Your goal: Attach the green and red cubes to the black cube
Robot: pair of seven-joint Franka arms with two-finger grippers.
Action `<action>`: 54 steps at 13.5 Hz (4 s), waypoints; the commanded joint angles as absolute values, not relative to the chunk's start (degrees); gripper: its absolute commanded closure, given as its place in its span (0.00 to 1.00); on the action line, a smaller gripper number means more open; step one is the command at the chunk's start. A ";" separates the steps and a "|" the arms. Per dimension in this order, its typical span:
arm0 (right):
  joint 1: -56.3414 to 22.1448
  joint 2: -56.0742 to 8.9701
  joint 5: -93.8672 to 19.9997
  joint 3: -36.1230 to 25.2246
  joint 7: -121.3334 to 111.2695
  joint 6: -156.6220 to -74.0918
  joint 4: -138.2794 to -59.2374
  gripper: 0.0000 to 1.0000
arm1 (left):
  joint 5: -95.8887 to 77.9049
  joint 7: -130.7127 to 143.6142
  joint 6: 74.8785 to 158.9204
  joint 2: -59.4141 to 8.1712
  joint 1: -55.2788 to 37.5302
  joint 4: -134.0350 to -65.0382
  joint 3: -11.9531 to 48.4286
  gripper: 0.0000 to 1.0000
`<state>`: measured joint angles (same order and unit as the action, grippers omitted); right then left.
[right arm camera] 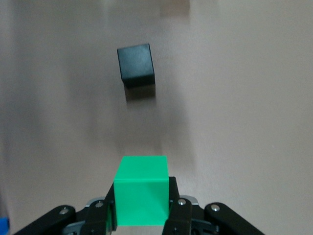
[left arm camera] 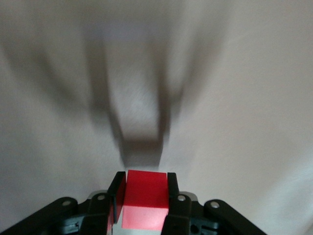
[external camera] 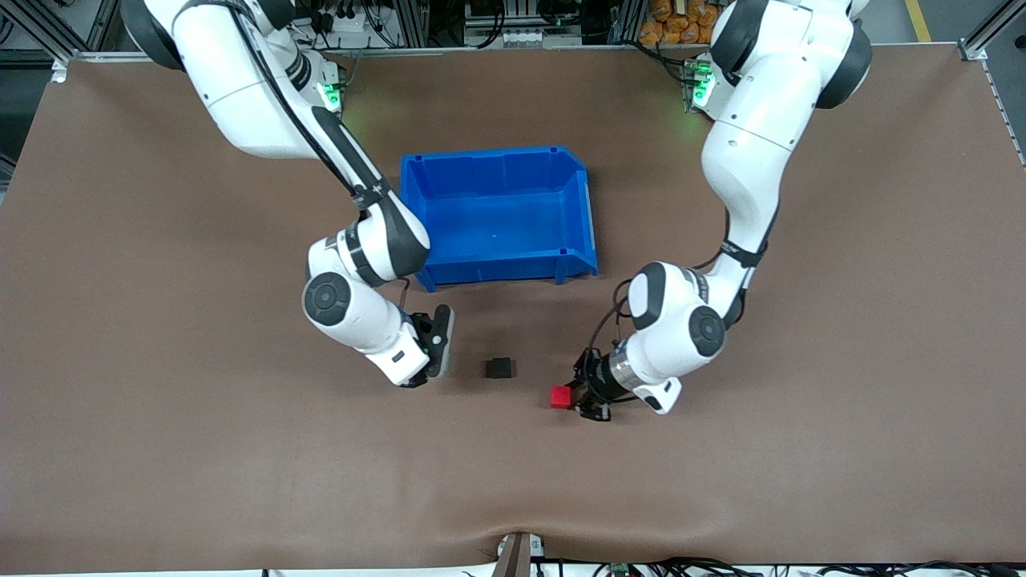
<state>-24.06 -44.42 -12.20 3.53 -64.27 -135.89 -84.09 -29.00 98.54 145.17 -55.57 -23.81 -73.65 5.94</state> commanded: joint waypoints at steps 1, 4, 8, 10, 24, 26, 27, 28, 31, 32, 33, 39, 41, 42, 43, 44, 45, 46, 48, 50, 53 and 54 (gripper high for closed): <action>-23.99 -46.85 -13.18 3.34 -63.72 -134.74 -80.24 1.00 | -30.06 99.58 147.04 -56.43 -25.66 -72.95 5.36 1.00; -23.91 -46.50 -13.18 3.34 -63.11 -133.08 -80.51 1.00 | -30.06 99.93 147.22 -56.51 -26.80 -73.21 5.36 1.00; -23.30 -46.32 -13.10 3.34 -61.87 -132.45 -81.47 1.00 | -29.71 103.09 147.30 -56.43 -28.91 -73.30 5.19 1.00; -20.06 -44.75 -13.01 3.25 -64.93 -129.22 -83.66 1.00 | -29.71 104.15 147.22 -56.43 -29.00 -73.30 5.19 1.00; -19.51 -43.86 -13.01 3.34 -65.65 -126.21 -84.29 1.00 | -30.15 106.79 148.26 -58.27 -31.64 -73.30 5.19 1.00; -19.69 -44.12 -13.01 3.34 -65.65 -126.56 -84.29 1.00 | -30.15 106.87 149.94 -58.80 -31.90 -73.30 5.27 1.00; -19.95 -44.21 -13.01 3.34 -65.57 -126.91 -84.29 1.00 | -30.32 106.96 149.94 -58.71 -31.82 -73.30 5.27 0.89; -20.21 -44.47 -13.09 3.43 -65.31 -127.78 -84.29 1.00 | -30.50 107.92 149.94 -58.71 -31.73 -73.30 5.36 0.74; -21.97 -44.65 -13.27 3.43 -63.90 -129.46 -83.94 1.00 | -30.24 109.52 150.03 -58.54 -31.82 -73.21 5.27 0.00; -22.76 -44.65 -13.27 3.43 -62.42 -129.72 -83.85 1.00 | -29.97 109.25 150.03 -58.36 -31.82 -73.21 5.10 0.00; -23.29 -44.74 -13.27 3.43 -61.36 -130.42 -83.76 1.00 | -29.71 109.34 149.94 -57.58 -31.38 -73.21 5.10 0.00; -24.78 -46.23 -13.10 3.43 -57.66 -131.75 -82.01 1.00 | -19.98 108.99 143.28 -54.49 -27.69 -73.21 5.10 0.00; -25.84 -47.54 -13.10 3.43 -55.47 -133.58 -80.60 1.00 | -16.98 108.55 140.99 -53.71 -26.81 -73.30 5.10 0.00; -26.10 -48.51 -13.01 3.43 -55.11 -134.64 -79.55 1.00 | -16.01 107.67 139.24 -53.09 -26.20 -73.30 5.10 0.00; -26.19 -49.39 -13.09 3.43 -55.11 -135.61 -79.11 1.00 | -15.56 105.58 137.30 -52.48 -25.76 -73.30 5.10 0.00; -26.28 -50.09 -13.10 3.43 -55.02 -136.66 -78.67 1.00 | -15.56 102.95 135.02 -51.60 -24.71 -73.30 5.10 0.00; -26.54 -50.45 -13.10 3.43 -54.76 -137.10 -78.31 1.00 | -15.56 100.14 132.39 -50.55 -22.78 -73.30 5.45 0.00; -27.07 -50.97 -12.92 3.34 -53.71 -137.11 -77.53 1.00 | -15.64 97.24 130.28 -49.75 -20.59 -73.30 5.80 0.00; -27.94 -53.42 -12.66 3.25 -53.53 -136.85 -74.11 1.00 | -16.17 94.14 129.20 -48.70 -18.82 -73.30 6.24 0.00; -28.74 -54.84 -12.39 2.90 -52.91 -136.76 -72.17 1.00 | -15.56 93.52 127.11 -48.08 -17.58 -73.21 6.24 0.00; -29.79 -54.84 -11.87 1.94 -52.21 -136.84 -71.81 1.00 | -15.56 90.79 125.43 -46.24 -16.45 -73.21 6.15 0.00; -30.32 -54.84 -11.69 1.24 -52.21 -136.85 -71.81 1.00 | -15.47 90.36 124.20 -45.62 -15.22 -73.21 6.33 0.00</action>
